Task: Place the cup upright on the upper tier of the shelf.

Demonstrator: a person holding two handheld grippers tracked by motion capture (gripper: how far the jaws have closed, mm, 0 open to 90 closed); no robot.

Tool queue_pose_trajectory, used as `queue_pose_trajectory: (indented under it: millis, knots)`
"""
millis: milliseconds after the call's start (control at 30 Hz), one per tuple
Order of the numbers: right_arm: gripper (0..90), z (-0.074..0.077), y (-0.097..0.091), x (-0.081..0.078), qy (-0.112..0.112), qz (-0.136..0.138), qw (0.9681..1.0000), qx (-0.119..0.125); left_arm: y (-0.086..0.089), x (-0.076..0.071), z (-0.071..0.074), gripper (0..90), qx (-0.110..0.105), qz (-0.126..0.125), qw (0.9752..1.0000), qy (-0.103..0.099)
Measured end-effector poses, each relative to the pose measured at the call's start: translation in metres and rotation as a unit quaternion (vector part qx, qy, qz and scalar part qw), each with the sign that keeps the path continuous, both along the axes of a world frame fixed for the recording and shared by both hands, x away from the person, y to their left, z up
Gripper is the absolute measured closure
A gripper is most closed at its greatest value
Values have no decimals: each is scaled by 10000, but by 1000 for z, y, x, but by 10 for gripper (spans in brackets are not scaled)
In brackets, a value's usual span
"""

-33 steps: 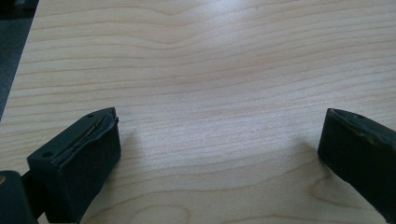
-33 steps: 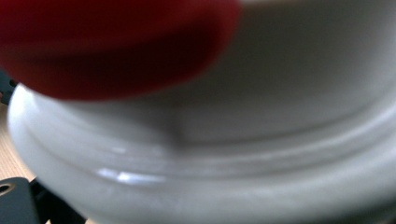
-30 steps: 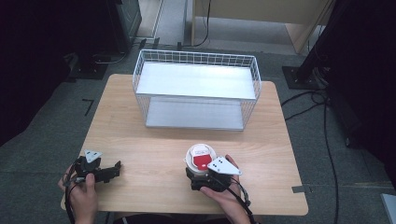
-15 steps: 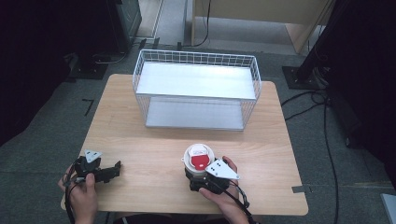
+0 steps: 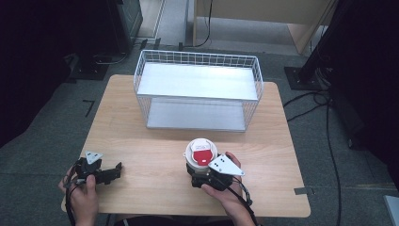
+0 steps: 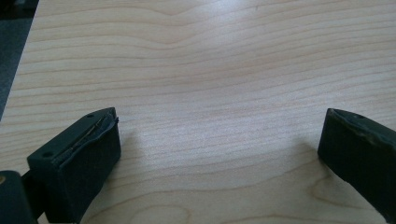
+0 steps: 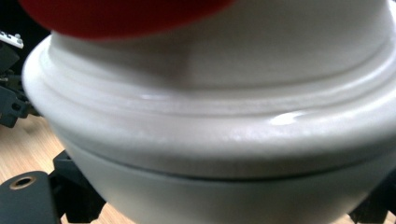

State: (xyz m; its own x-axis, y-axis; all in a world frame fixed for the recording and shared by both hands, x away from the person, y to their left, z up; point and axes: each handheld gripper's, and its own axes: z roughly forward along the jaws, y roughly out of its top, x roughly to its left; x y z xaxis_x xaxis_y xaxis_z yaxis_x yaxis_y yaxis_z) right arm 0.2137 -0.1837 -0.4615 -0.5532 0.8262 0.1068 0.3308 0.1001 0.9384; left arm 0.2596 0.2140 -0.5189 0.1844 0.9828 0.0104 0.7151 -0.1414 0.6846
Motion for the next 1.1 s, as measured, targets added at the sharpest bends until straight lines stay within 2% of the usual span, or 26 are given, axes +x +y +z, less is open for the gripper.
queue_pose_trajectory:
  millis: [133,433,633,767,1100]
  knots:
    - [92,6,0,3,-32,-53,10000,-28,0,0,0,0,0,0,10000,1]
    - [92,23,-2,11,-34,-141,9999,93,0,0,0,0,-1,3,10000,1]
    - [92,35,-3,15,-132,-175,9997,78,0,0,0,0,-8,9,10000,-7]
    - [92,47,-3,21,-160,-295,9994,94,0,0,0,0,4,2,10000,-5]
    - [92,70,-5,31,-169,-332,9991,200,0,0,0,0,4,0,10000,2]
